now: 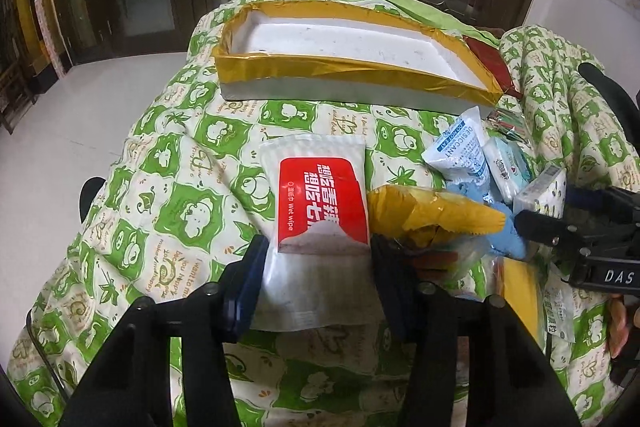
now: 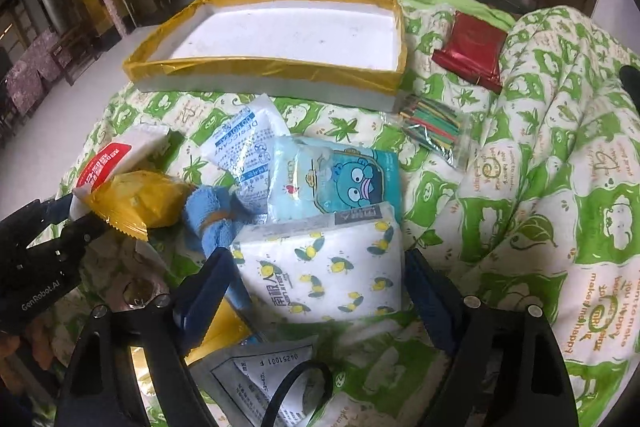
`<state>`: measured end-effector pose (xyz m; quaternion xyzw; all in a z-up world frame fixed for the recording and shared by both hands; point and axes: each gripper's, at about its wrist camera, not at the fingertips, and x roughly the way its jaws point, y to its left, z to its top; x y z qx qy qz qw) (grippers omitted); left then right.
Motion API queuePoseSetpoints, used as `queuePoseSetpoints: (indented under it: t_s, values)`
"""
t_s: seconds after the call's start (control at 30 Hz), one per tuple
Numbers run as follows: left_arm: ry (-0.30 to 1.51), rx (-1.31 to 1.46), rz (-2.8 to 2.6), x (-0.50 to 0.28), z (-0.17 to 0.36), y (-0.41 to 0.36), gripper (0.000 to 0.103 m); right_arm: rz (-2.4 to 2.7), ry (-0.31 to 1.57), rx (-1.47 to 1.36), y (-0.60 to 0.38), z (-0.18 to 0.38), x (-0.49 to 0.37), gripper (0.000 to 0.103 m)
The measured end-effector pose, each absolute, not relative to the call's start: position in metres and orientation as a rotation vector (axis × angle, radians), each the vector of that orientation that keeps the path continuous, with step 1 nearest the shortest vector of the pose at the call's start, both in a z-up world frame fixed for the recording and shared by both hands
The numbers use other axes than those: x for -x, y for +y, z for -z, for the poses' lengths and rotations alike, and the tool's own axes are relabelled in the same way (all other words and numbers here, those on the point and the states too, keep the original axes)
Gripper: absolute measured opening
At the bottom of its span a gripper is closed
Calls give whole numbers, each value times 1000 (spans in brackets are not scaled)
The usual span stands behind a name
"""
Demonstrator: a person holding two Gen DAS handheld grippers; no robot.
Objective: Organize soft objects
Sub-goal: 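Grasp the white wet-wipe pack with the left tool while the right tool grasps the bird-print tissue pack, then lift the wet-wipe pack with the left tool while the right tool lifts the tissue pack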
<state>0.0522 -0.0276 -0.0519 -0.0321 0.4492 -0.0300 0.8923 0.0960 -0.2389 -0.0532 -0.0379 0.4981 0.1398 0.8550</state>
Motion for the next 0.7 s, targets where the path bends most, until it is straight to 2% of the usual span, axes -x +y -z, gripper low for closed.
queuePoseSetpoints:
  t_s: [0.07,0.7]
  values:
    - [930,74,65,-51,51,-27,51,-291,1038,62,-242,52,-96,82]
    - [858,200,89,-36,36,-8,44,-298,919,-22,-255,32,-82,80]
